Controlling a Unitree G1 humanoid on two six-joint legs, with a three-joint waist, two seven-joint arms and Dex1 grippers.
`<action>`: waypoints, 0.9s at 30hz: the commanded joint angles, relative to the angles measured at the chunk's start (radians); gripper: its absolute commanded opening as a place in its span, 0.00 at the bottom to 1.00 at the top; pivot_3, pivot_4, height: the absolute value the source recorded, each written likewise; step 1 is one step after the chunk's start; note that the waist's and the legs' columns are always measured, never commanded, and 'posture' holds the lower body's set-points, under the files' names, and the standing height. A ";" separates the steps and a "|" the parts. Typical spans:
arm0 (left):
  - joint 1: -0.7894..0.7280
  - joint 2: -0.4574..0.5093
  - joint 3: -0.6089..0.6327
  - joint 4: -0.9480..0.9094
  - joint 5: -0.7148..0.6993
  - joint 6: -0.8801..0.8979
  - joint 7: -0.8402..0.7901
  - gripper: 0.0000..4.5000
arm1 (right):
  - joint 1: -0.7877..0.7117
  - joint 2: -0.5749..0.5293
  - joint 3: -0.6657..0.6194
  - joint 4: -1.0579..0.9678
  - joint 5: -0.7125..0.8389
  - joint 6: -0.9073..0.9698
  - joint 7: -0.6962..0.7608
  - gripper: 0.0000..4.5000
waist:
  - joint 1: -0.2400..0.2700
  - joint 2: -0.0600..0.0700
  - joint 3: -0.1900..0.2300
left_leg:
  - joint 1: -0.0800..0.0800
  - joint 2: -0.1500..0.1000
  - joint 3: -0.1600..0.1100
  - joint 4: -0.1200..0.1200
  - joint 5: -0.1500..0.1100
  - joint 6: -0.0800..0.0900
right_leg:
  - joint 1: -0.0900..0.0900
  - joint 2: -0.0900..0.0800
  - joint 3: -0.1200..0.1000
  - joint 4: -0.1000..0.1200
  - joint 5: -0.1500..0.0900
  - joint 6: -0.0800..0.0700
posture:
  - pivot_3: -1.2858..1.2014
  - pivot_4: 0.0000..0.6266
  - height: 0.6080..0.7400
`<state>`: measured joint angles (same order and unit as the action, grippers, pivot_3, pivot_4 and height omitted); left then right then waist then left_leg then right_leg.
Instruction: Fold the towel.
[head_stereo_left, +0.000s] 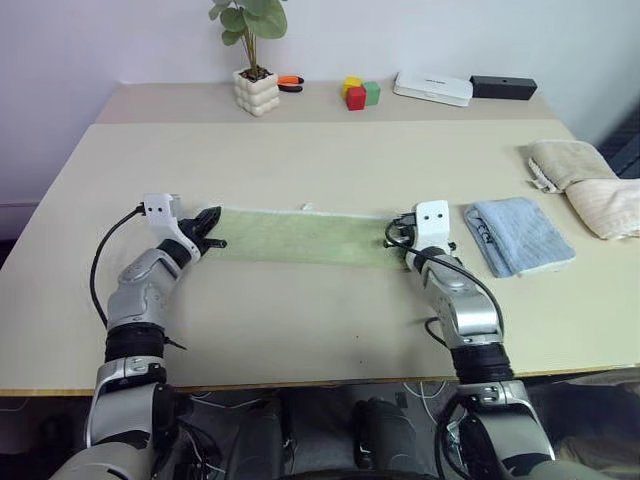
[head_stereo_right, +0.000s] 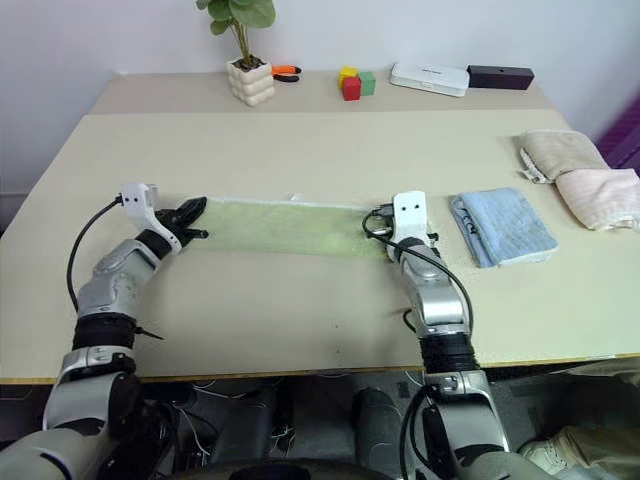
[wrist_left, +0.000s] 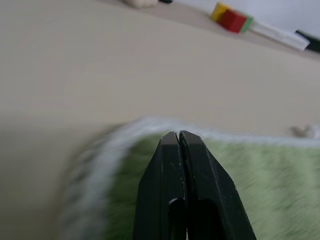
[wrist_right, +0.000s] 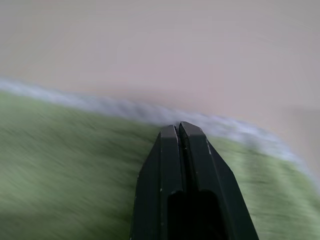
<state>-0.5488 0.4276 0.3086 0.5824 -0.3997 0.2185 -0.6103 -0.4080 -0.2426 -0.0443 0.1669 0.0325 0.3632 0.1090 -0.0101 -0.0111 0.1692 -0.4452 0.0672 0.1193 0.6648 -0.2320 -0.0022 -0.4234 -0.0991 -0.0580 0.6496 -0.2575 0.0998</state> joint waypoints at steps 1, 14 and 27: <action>-0.017 0.032 0.023 0.026 -0.008 -0.022 -0.030 0.00 | 0.002 -0.062 -0.014 -0.033 -0.002 -0.058 0.065 0.01 | -0.003 0.000 0.000 | 0.000 0.000 0.000 0.000 0.000 0.000 | 0.000 0.000 0.000 0.000 0.000 0.000 | 0.52 0.24 0.96; -0.019 0.111 -0.037 0.015 0.026 -0.162 -0.274 0.86 | 0.023 -0.116 -0.246 -0.285 0.471 0.334 0.273 0.86 | -0.001 0.000 0.000 | 0.000 0.000 0.000 -0.001 0.000 0.000 | 0.000 0.000 0.000 0.000 0.000 0.000 | 0.52 0.24 0.96; 0.019 0.189 -0.048 -0.152 -0.149 -0.033 -0.688 0.99 | 0.259 -0.103 -0.570 -0.541 0.895 0.717 0.083 0.99 | -0.004 0.000 0.000 | 0.001 0.001 -0.001 -0.002 -0.001 0.002 | 0.000 0.000 0.000 -0.001 0.000 -0.001 | 0.52 0.24 0.96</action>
<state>-0.5210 0.5911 0.2522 0.4676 -0.5320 0.1923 -1.2650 -0.1636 -0.3695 -0.5861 -0.3087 0.8630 1.0565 0.2389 -0.0137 -0.0109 0.1691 -0.4446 0.0679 0.1175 0.6626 -0.2330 -0.0007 -0.4234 -0.0990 -0.0583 0.6488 -0.2577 0.0992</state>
